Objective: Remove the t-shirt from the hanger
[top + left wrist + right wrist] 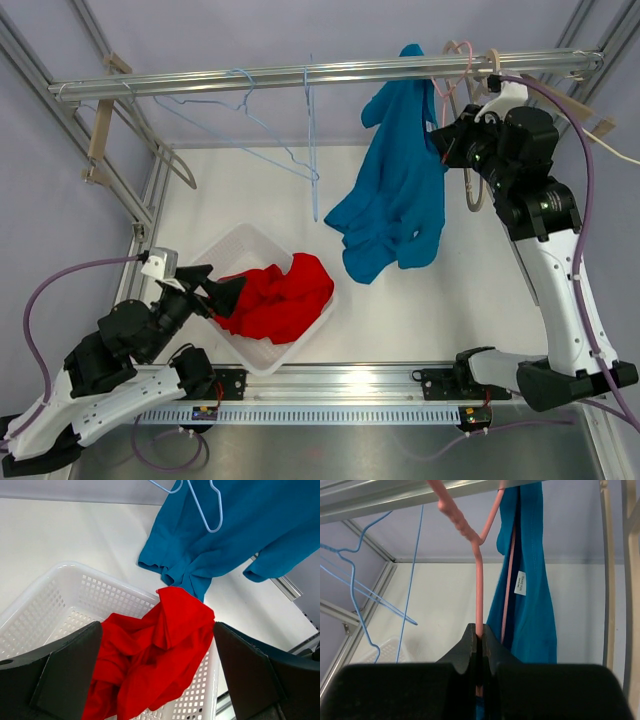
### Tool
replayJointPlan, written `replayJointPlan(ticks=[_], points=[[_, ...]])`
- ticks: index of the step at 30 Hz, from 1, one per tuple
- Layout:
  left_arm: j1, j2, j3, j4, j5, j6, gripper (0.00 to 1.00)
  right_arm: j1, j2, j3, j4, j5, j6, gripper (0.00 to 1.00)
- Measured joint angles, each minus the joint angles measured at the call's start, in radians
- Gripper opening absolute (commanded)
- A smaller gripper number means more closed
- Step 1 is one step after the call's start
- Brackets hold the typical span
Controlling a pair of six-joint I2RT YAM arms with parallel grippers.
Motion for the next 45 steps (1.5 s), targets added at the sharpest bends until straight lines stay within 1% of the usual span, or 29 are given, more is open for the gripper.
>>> replayJointPlan(ticks=[2, 4, 9, 12, 14, 17, 20, 24, 27, 30, 33, 40, 43, 44, 45], points=[[0.000, 0.011, 0.000, 0.009, 0.014, 0.000, 0.99, 0.000, -0.027, -0.029, 0.012, 0.000, 0.009, 0.00], [0.000, 0.027, -0.001, 0.024, 0.042, 0.000, 0.99, 0.000, -0.062, -0.095, 0.044, 0.000, 0.021, 0.00], [0.002, 0.127, 0.007, 0.083, 0.183, -0.006, 0.98, 0.013, -0.172, -0.336, 0.124, -0.003, 0.082, 0.00], [0.002, 0.231, 0.019, 0.153, 0.295, -0.025, 0.98, 0.058, -0.245, -0.475, 0.138, 0.007, 0.120, 0.00], [0.001, 0.273, 0.019, 0.187, 0.344, -0.033, 0.98, 0.109, -0.305, -0.550, 0.136, 0.027, 0.149, 0.00], [-0.020, 0.338, 0.019, 0.259, 0.409, -0.051, 0.98, 0.162, -0.399, -0.609, 0.134, 0.056, 0.194, 0.00], [-0.089, 0.399, 0.019, 0.337, 0.433, -0.067, 0.98, 0.173, -0.482, -0.616, 0.140, 0.085, 0.233, 0.00], [-0.239, 0.502, 0.035, 0.424, 0.402, -0.071, 0.99, 0.174, -0.543, -0.602, 0.154, 0.122, 0.266, 0.00], [-0.348, 0.635, 0.096, 0.464, 0.366, -0.058, 0.99, 0.174, -0.547, -0.576, 0.163, 0.126, 0.287, 0.00], [-0.427, 0.797, 0.182, 0.510, 0.327, -0.035, 0.99, 0.174, -0.547, -0.569, 0.175, 0.120, 0.308, 0.00], [-0.462, 0.934, 0.250, 0.539, 0.303, -0.011, 0.99, 0.174, -0.550, -0.563, 0.179, 0.100, 0.330, 0.00], [-0.466, 1.154, 0.386, 0.562, 0.264, 0.031, 0.98, 0.174, -0.595, -0.558, 0.182, 0.048, 0.373, 0.00], [-0.467, 1.212, 0.421, 0.570, 0.263, 0.035, 0.86, 0.175, -0.621, -0.553, 0.183, 0.031, 0.383, 0.00], [-0.467, 1.226, 0.428, 0.569, 0.260, 0.035, 0.77, 0.174, -0.630, -0.551, 0.183, 0.025, 0.385, 0.00], [-0.467, 1.237, 0.432, 0.570, 0.257, 0.035, 0.71, 0.175, -0.636, -0.549, 0.183, 0.022, 0.386, 0.00]])
